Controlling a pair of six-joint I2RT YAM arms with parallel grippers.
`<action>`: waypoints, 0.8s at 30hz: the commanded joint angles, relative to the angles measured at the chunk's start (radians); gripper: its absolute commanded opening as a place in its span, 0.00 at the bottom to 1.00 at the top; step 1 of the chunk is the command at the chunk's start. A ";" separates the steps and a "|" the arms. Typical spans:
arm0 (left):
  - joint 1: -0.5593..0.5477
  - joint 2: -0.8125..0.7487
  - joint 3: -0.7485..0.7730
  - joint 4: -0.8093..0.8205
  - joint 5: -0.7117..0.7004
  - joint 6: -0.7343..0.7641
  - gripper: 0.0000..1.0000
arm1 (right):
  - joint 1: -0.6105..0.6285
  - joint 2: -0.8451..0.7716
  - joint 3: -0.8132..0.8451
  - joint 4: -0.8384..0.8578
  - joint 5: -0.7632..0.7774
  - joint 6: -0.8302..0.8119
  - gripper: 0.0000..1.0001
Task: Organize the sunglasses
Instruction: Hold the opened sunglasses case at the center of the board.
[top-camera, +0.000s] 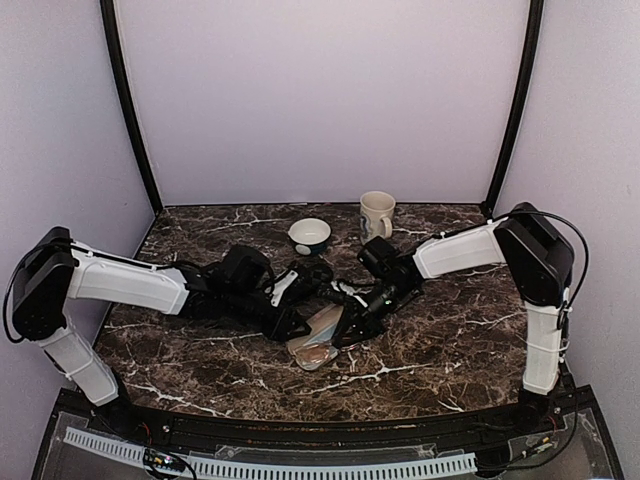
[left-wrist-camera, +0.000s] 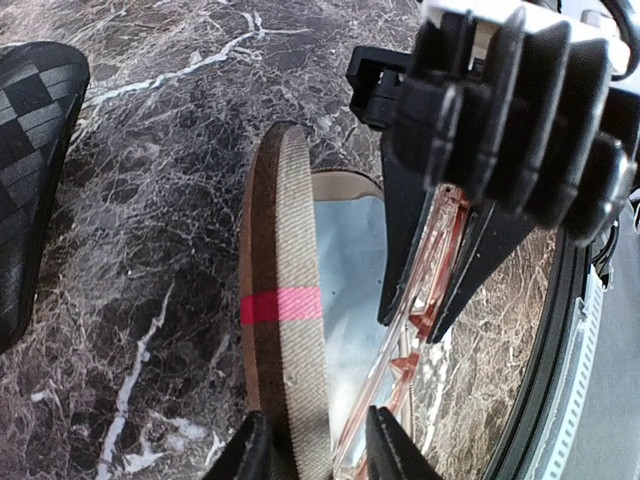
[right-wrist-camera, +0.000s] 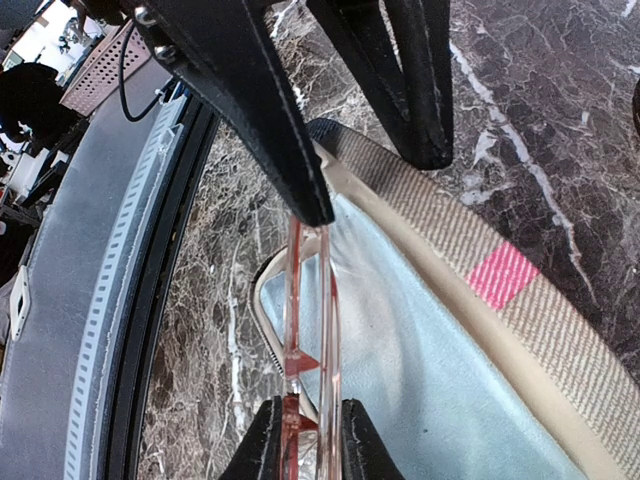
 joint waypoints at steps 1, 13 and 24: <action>-0.001 0.006 0.032 0.014 0.030 0.023 0.30 | -0.001 -0.035 -0.017 0.024 0.008 0.012 0.17; -0.010 0.037 0.058 -0.003 0.062 0.101 0.22 | -0.001 -0.025 0.018 -0.003 0.011 0.002 0.17; -0.012 0.050 0.066 0.007 0.085 0.188 0.21 | -0.001 0.003 0.064 -0.084 0.020 -0.049 0.19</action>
